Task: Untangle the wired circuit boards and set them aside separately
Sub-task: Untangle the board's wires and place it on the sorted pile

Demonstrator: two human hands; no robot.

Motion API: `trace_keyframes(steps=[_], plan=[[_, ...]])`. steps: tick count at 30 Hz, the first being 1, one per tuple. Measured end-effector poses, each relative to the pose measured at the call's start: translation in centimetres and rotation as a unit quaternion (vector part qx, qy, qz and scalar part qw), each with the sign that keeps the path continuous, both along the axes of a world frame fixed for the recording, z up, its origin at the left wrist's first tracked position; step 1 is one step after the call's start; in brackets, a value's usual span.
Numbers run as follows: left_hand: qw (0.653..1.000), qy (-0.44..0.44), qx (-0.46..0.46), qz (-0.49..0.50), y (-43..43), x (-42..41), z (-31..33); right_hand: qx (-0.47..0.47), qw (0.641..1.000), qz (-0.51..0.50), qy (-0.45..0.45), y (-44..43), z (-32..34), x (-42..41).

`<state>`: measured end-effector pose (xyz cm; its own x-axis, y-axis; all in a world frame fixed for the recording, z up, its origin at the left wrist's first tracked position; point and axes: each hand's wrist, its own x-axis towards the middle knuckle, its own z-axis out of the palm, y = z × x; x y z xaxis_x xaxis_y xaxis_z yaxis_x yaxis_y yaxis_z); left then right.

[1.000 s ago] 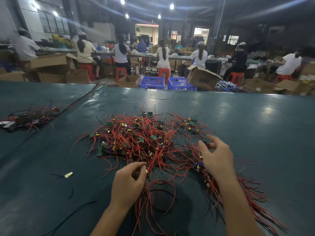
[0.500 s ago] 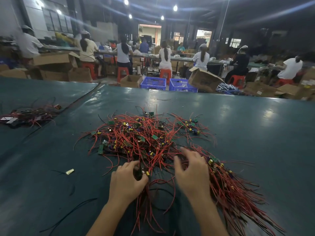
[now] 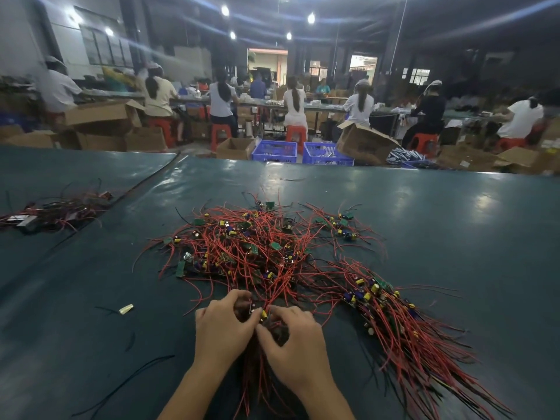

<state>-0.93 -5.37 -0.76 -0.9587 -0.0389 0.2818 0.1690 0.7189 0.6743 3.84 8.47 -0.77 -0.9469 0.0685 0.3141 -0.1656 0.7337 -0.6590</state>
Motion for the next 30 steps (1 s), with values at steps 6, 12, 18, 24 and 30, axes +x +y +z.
trace_keyframes(steps=[6, 12, 18, 24, 30], plan=[[0.942, -0.017, 0.333, -0.026, 0.1, 0.2, 1.2, 0.001, 0.999, 0.039, 0.015, -0.3, 0.3, 0.0], [0.707, -0.111, 0.696, -0.048, 0.3, -0.2, 2.9, -0.159, 0.980, 0.119, 0.003, -0.3, 1.5, 0.4], [0.653, -0.130, 0.725, -0.176, 0.0, 0.7, 3.8, -0.483, 0.857, 0.167, -0.070, -0.5, 2.9, 0.2], [0.723, -0.082, 0.661, -0.185, 0.3, 0.9, 4.1, -0.620, 0.762, 0.159, -0.094, 0.3, 3.5, 0.2], [0.757, -0.139, 0.588, -0.248, 0.1, 1.6, 4.4, -0.553, 0.822, 0.082, -0.107, -0.3, 3.5, -0.1]])
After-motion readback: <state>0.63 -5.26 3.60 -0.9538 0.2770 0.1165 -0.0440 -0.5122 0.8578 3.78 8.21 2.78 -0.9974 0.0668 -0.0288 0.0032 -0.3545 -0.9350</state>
